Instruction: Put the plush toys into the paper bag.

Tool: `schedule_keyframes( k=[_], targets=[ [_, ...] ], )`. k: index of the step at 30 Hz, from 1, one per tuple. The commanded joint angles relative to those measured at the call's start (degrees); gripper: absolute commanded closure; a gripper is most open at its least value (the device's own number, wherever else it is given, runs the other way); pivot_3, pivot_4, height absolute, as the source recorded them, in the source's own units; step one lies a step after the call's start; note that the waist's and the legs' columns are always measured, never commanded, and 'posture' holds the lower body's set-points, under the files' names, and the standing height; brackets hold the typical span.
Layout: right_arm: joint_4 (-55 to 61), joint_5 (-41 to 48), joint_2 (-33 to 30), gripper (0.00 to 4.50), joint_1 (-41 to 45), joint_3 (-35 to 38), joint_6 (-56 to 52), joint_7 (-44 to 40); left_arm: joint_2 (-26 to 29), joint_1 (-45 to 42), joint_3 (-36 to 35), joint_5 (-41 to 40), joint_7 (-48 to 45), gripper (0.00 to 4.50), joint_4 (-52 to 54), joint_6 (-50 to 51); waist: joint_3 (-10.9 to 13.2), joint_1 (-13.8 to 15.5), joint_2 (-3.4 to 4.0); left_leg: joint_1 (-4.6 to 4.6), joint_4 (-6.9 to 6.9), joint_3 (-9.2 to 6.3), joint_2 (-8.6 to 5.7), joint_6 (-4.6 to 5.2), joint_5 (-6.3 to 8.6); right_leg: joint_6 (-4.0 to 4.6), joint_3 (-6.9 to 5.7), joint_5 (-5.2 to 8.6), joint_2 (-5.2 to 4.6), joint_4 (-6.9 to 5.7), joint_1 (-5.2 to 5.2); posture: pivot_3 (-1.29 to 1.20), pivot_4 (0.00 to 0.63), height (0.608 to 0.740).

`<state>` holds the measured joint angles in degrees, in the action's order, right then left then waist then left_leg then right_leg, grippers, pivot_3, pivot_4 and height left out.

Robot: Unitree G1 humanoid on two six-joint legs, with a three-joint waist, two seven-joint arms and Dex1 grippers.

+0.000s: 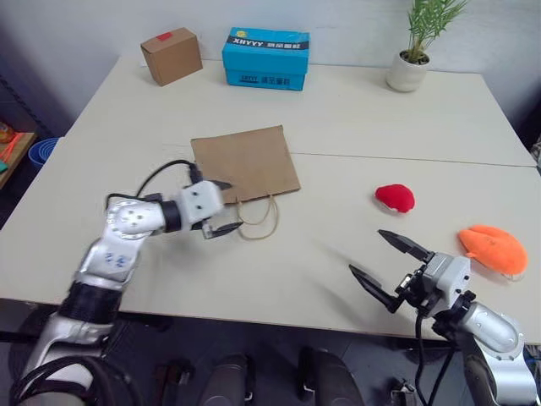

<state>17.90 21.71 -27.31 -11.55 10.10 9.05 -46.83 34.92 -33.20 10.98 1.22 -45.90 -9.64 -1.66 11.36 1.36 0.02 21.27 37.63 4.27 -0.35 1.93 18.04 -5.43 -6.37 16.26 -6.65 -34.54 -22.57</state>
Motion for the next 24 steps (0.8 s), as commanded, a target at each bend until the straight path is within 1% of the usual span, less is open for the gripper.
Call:
schedule_keyframes(
  k=[1,4,5,8,10,13,17,18,19,20,24],
  targets=[
    [1.6,-0.5,0.1,0.0,-0.6,0.6,1.2,1.3,-2.0,-3.1,1.3,1.6,-0.2,1.74,-4.1,-4.6,0.0,0.0,-0.01,0.0,0.04,0.0,0.02,0.0,0.0,0.0,0.08,0.0,-0.01,-0.05,0.0,0.0,0.15,0.74],
    [2.3,-0.6,0.0,0.0,-1.7,0.2,1.1,1.7,-3.6,-5.4,1.7,0.4,-2.9,2.65,-5.8,-5.7,0.0,0.0,-0.04,0.01,0.23,-0.01,0.06,0.0,0.03,0.0,0.25,0.0,-0.04,-0.18,0.0,0.0,0.15,0.74],
    [2.7,-0.5,-0.2,0.0,-2.1,-0.2,0.7,1.5,-4.6,-6.8,1.0,-0.3,-2.7,2.99,-6.6,-8.2,0.0,0.0,-0.04,0.01,0.26,-0.01,0.06,0.01,0.04,0.01,0.29,0.0,-0.06,-0.22,0.0,0.0,0.15,0.74],
    [4.1,-0.4,-0.6,0.61,-2.4,-1.2,-0.8,1.9,-6.8,-9.2,-0.9,-4.4,-5.2,3.9,-6.8,-7.3,0.0,0.1,-0.05,0.04,0.35,-0.01,0.07,0.03,0.07,0.01,0.38,0.0,-0.12,-0.26,0.0,0.0,0.15,0.74],
    [5.9,0.0,-1.2,1.27,-0.3,-3.8,-4.3,1.8,-8.1,-11.1,-1.5,-9.4,-10.3,4.49,-6.2,-4.4,0.0,0.0,-0.05,0.04,0.39,-0.01,0.07,0.05,0.09,0.01,0.38,0.0,-0.12,-0.28,0.01,0.0,0.15,0.74],
    [7.2,-0.9,-1.1,2.29,4.1,-7.4,-9.1,3.2,-9.5,-13.7,-2.2,-14.3,-15.0,4.5,-5.0,-0.9,0.0,-0.3,-0.07,0.03,0.49,0.03,0.13,0.02,0.1,0.01,0.34,0.0,-0.07,-0.37,-0.01,0.0,0.15,0.74],
    [4.7,-3.4,0.2,3.66,12.8,-12.3,-13.0,4.8,-12.7,-16.9,-4.0,-20.9,-15.8,4.5,-1.2,8.0,0.0,-0.2,-0.09,0.02,0.57,0.02,0.14,0.02,0.1,0.02,0.34,0.01,-0.01,-0.44,-0.01,0.0,0.15,0.74],
    [3.6,-3.8,0.7,4.09,14.7,-13.2,-13.5,5.1,-13.4,-17.3,-4.2,-21.9,-15.6,4.5,-0.2,9.6,0.0,-0.2,-0.09,0.05,0.59,0.02,0.13,0.03,0.09,0.02,0.35,0.0,0.0,-0.44,-0.01,0.0,0.15,0.74],
    [2.2,-4.8,1.1,4.32,16.5,-14.3,-13.5,5.0,-14.0,-17.3,-4.3,-22.9,-15.4,4.5,1.0,11.3,0.0,-0.1,-0.09,0.06,0.62,0.02,0.12,0.03,0.1,0.02,0.34,0.01,0.01,-0.45,-0.01,0.0,0.15,0.74],
    [0.9,-5.7,1.4,4.46,17.9,-15.0,-13.3,5.0,-14.5,-17.2,-4.3,-23.5,-15.5,4.5,2.2,12.3,0.0,-0.2,-0.09,0.07,0.63,0.0,0.11,0.03,0.1,0.02,0.36,0.01,0.02,-0.44,-0.01,0.0,0.15,0.74],
    [-5.2,-8.0,3.5,4.46,23.9,-18.1,-14.4,5.5,-15.8,-16.3,-4.0,-24.2,-14.8,4.5,5.1,15.0,0.0,-0.1,-0.1,0.12,0.64,-0.02,0.1,0.04,0.1,0.02,0.34,0.01,0.06,-0.41,-0.01,0.0,0.15,0.74]
  ],
)
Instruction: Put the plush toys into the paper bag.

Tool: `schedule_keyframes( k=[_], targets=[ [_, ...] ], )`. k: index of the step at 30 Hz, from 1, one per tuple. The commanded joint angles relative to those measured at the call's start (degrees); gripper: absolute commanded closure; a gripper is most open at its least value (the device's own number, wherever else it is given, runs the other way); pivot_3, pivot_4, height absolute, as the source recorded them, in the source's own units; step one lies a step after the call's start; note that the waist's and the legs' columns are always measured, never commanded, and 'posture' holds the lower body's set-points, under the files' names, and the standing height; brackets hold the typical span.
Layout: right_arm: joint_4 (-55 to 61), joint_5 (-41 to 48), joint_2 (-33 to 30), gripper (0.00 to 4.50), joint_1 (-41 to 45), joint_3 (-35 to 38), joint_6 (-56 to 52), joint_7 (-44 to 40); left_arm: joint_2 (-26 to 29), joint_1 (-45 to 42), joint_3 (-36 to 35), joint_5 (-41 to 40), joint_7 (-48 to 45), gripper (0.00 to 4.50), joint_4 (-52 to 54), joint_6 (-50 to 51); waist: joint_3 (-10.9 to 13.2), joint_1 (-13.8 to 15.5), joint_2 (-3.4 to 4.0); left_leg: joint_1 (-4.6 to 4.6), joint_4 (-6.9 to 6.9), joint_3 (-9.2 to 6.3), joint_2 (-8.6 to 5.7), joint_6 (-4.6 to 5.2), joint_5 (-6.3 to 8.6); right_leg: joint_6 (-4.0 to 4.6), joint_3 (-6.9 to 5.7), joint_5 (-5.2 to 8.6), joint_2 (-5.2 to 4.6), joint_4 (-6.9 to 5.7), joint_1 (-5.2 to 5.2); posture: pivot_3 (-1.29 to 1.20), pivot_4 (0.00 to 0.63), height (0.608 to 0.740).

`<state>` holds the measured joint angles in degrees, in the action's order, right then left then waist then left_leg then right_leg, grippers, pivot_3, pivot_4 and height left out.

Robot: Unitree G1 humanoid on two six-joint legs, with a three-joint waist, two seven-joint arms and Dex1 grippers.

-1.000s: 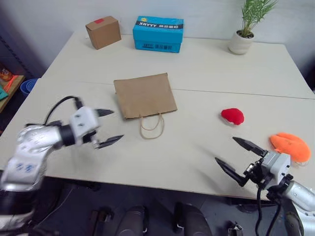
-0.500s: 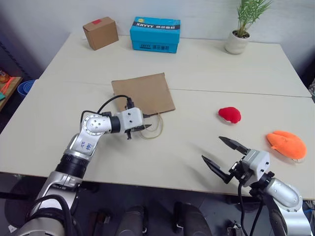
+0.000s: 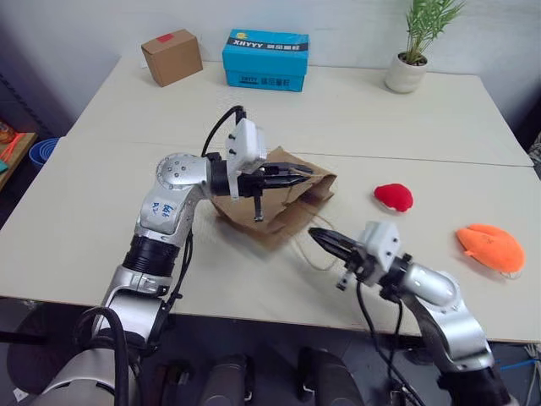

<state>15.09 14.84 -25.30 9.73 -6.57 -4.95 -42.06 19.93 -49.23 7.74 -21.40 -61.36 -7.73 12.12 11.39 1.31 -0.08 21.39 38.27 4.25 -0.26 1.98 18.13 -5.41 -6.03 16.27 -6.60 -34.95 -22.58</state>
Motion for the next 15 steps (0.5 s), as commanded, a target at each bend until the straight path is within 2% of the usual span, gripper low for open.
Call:
schedule_keyframes(
  k=[1,7,12,15],
  targets=[
    [-3.9,-2.0,2.4,4.46,4.1,-2.2,-0.8,1.2,-1.2,0.0,-1.0,-2.1,0.9,4.5,3.7,1.7,0.0,-0.1,0.0,0.01,0.02,0.0,0.0,0.0,0.0,0.0,-0.01,0.0,0.0,0.01,0.0,0.0,0.15,0.74],
    [-11.4,-6.1,6.1,4.46,9.5,-4.5,-1.2,3.9,-2.6,1.7,-1.8,-5.6,-0.7,4.5,7.3,2.5,0.0,-0.2,0.0,0.05,0.05,-0.03,0.0,0.01,-0.01,0.0,0.02,0.0,0.01,-0.02,-0.03,0.0,0.15,0.74],
    [-15.8,-8.9,5.9,4.46,10.5,-6.9,-3.9,3.1,-3.7,1.7,-3.6,-8.4,-0.5,4.5,8.1,2.5,0.0,-0.3,0.0,0.07,0.06,-0.05,0.0,0.01,-0.01,0.0,0.01,0.0,0.0,-0.02,-0.03,0.0,0.15,0.74],
    [-16.7,-9.8,4.5,4.46,9.1,-9.4,-2.7,-0.6,-5.3,-0.4,-7.1,-12.4,0.3,4.5,6.8,3.4,0.0,-0.3,0.0,0.07,0.07,-0.05,-0.01,0.01,-0.01,0.0,0.01,0.0,0.0,-0.02,-0.03,0.0,0.15,0.74]
  ],
)
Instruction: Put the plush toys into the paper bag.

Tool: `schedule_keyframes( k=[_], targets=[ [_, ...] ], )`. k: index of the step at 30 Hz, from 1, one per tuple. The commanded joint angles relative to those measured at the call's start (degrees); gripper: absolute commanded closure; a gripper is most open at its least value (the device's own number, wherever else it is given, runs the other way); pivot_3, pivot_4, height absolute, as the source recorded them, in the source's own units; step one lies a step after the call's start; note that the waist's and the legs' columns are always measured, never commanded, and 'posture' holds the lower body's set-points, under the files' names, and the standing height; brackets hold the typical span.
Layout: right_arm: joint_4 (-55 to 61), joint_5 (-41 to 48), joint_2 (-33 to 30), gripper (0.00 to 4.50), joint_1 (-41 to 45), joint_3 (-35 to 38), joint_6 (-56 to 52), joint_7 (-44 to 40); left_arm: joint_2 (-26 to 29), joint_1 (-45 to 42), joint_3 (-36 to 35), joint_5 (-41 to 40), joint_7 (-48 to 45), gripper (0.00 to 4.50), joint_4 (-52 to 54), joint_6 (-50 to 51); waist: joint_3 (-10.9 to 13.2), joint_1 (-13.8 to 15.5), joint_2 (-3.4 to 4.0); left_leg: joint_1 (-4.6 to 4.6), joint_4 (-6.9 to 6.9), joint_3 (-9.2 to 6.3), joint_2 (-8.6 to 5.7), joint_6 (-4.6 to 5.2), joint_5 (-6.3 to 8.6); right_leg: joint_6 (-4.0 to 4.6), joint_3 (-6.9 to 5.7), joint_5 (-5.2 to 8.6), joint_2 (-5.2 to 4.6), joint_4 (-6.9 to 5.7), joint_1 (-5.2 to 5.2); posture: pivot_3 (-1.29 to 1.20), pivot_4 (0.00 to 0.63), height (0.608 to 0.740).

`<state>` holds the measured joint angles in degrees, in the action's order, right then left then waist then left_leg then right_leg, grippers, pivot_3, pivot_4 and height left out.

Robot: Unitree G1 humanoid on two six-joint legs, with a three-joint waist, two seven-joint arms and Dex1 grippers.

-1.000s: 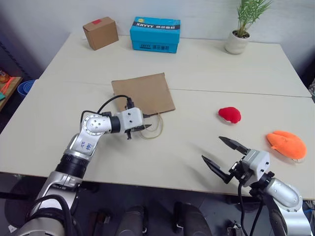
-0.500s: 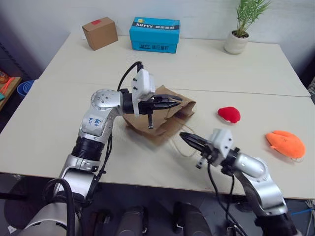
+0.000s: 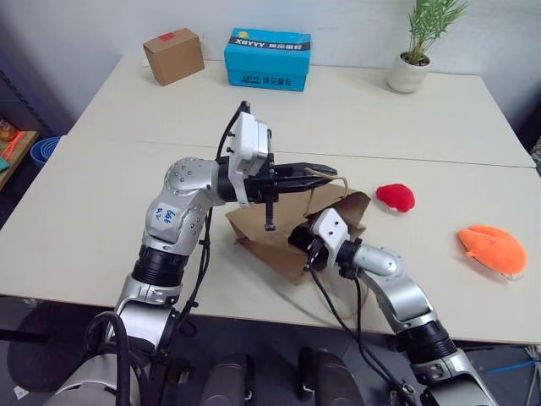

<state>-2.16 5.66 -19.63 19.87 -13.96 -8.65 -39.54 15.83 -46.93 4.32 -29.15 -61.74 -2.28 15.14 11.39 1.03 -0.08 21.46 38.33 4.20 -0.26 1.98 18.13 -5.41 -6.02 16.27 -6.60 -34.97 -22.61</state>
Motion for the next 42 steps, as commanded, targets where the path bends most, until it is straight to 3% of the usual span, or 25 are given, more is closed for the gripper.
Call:
schedule_keyframes(
  k=[1,11,16,22,29,36,42],
  targets=[
    [0.3,-0.9,-1.5,4.46,-1.6,-2.3,1.2,-3.5,-1.3,-3.6,-4.7,-6.1,0.8,4.5,1.1,1.6,0.0,0.0,-0.01,0.0,0.01,-0.01,0.0,0.0,0.0,0.0,0.0,0.0,0.01,0.0,0.01,0.0,0.15,0.74],
    [0.8,-2.0,-2.0,4.46,-2.3,-1.3,-6.2,-0.4,1.2,-8.7,-8.3,-14.0,-1.2,4.5,-1.0,12.9,0.0,-0.2,-0.03,-0.05,0.05,-0.05,0.0,-0.01,-0.01,0.0,-0.01,0.0,0.01,-0.02,0.07,0.0,0.15,0.74],
    [4.0,-1.9,-2.4,4.46,-2.2,-1.6,-12.1,0.3,1.4,-8.2,-6.2,-9.8,-1.2,4.5,-1.4,10.5,0.0,-0.1,-0.03,-0.05,0.1,-0.08,0.0,-0.02,0.0,0.0,-0.01,0.0,0.02,-0.04,0.09,0.0,0.15,0.74],
    [11.3,6.4,0.6,4.46,-3.9,3.5,-8.4,-1.4,-0.6,-4.3,-2.2,-3.6,-0.6,4.5,-1.3,3.7,0.0,0.1,-0.05,-0.03,0.08,-0.08,-0.02,-0.03,0.0,0.0,0.0,0.0,0.03,-0.02,0.08,0.0,0.15,0.74],
    [26.1,15.4,-6.3,2.27,-12.1,10.1,-8.4,-7.5,-2.2,-2.6,-2.1,-0.6,1.7,4.5,-3.6,0.0,0.0,0.4,-0.05,0.05,0.06,-0.11,-0.02,-0.02,0.01,0.0,-0.02,0.0,0.03,0.02,0.02,0.0,0.15,0.74],
    [37.5,27.2,-4.6,0.02,-33.1,37.2,-1.8,-2.1,-2.7,-1.7,-1.4,0.8,0.7,4.5,-5.5,-3.0,0.0,0.7,-0.06,0.08,0.04,-0.12,-0.05,0.04,0.04,-0.04,-0.06,-0.02,0.01,0.08,0.05,0.0,0.15,0.74],
    [27.3,21.4,0.5,0.02,-54.2,55.0,14.6,-4.0,-4.6,-1.5,-1.8,1.0,3.0,4.5,-6.1,-4.2,0.0,1.0,-0.06,0.0,-0.11,-0.1,-0.05,0.08,0.07,-0.04,-0.02,-0.02,0.04,0.21,0.12,0.0,0.15,0.74]
  ],
)
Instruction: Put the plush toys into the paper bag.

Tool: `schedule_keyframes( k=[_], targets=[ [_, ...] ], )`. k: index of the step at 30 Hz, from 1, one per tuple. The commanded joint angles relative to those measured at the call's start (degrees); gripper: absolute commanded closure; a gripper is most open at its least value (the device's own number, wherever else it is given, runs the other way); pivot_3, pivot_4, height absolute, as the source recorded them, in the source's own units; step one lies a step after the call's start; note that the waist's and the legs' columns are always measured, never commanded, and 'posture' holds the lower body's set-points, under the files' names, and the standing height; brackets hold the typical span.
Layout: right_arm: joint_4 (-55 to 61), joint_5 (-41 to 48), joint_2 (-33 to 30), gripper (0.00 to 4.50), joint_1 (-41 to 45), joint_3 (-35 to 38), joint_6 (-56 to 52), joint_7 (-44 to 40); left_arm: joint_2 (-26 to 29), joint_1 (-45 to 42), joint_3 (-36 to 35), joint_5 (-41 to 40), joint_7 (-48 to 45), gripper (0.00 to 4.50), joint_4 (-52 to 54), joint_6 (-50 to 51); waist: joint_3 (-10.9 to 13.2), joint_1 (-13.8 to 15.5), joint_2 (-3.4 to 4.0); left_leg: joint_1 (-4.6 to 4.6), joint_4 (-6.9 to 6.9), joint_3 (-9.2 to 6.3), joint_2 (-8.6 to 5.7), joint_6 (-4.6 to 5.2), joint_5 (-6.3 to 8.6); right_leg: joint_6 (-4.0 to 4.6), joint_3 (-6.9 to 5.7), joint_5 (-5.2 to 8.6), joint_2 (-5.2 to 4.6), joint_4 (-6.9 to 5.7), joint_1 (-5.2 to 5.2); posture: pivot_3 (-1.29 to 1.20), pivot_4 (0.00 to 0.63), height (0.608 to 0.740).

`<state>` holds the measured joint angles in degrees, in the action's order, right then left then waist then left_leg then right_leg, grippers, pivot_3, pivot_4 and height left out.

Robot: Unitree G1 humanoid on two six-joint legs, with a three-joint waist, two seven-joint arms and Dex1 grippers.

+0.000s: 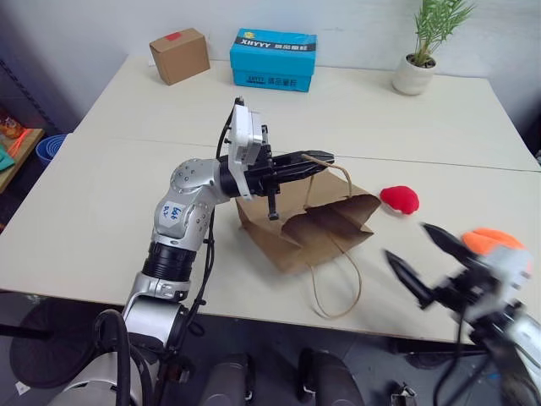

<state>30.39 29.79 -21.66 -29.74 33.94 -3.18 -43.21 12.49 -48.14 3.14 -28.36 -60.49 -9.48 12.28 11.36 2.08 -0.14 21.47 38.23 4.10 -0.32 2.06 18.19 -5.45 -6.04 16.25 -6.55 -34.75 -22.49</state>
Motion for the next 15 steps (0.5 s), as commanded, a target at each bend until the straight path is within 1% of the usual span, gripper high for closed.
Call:
schedule_keyframes(
  k=[1,3,7,12,14,15],
  targets=[
    [-8.0,-4.0,3.5,0.02,-5.8,9.4,11.8,1.2,-1.5,-0.1,-0.6,0.4,2.3,4.5,1.0,-1.5,0.0,-0.1,0.0,-0.02,-0.02,0.05,0.0,0.03,0.02,-0.01,0.03,0.0,0.0,0.01,0.0,0.0,0.15,0.74],
    [-11.2,-4.5,4.1,0.02,-6.8,11.5,14.4,2.6,-1.6,0.5,-0.3,0.7,2.5,4.5,1.2,-1.7,0.0,-0.7,0.0,-0.12,-0.02,0.18,0.0,0.1,0.07,-0.02,0.08,-0.01,-0.03,0.09,0.0,0.0,0.15,0.74],
    [-13.6,-6.5,1.4,0.02,-8.5,11.7,13.2,3.2,-1.4,1.0,0.0,1.2,2.6,4.5,1.7,-1.9,0.0,-1.5,0.05,-0.36,-0.06,0.42,0.18,0.01,0.27,-0.01,0.34,0.0,-0.13,0.1,-0.02,0.0,0.15,0.74],
    [-19.0,-7.7,-11.0,0.02,-0.2,10.6,1.6,6.1,-1.2,1.5,0.5,1.7,3.0,4.5,3.0,-1.3,0.0,-1.9,0.06,-0.37,-0.01,0.5,0.2,-0.03,0.27,0.06,0.6,0.02,-0.14,0.0,-0.09,0.0,0.15,0.74],
    [-26.0,-9.4,-19.5,0.02,7.7,6.3,-3.1,3.7,-1.1,1.8,0.8,1.9,3.3,4.5,3.4,-1.1,0.0,-2.0,0.05,-0.37,-0.01,0.49,0.21,-0.03,0.26,0.06,0.6,0.02,-0.14,0.0,-0.1,0.0,0.15,0.74],
    [-29.1,-10.0,-22.5,0.02,10.8,4.5,-5.6,3.1,-1.1,1.9,0.8,2.0,3.5,4.5,3.7,-0.9,0.0,-2.1,0.07,-0.37,0.02,0.5,0.22,-0.03,0.26,0.06,0.61,0.01,-0.13,0.01,-0.09,0.0,0.15,0.74]
  ],
)
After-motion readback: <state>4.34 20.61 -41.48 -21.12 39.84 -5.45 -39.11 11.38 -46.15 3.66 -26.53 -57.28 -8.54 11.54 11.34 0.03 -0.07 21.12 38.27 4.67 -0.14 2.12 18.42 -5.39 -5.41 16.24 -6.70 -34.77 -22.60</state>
